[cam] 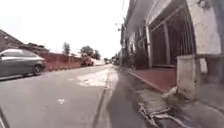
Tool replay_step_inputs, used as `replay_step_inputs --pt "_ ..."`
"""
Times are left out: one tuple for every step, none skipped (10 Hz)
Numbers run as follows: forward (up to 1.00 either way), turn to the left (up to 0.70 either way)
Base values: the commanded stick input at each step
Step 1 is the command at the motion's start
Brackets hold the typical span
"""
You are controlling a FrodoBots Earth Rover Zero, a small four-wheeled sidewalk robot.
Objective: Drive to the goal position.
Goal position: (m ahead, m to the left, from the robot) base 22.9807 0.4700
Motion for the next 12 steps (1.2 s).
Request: replay_step_inputs --pt "0.7 0.01" --pt "0.7 0.01" --pt "0.7 0.01" --pt "0.7 0.01" --pt "0.7 0.01" --pt "0.7 0.01" --pt "0.7 0.01" --pt "0.7 0.01" --pt "0.7 0.01" --pt "0.7 0.01" --pt "0.7 0.01" --pt "0.7 0.01"
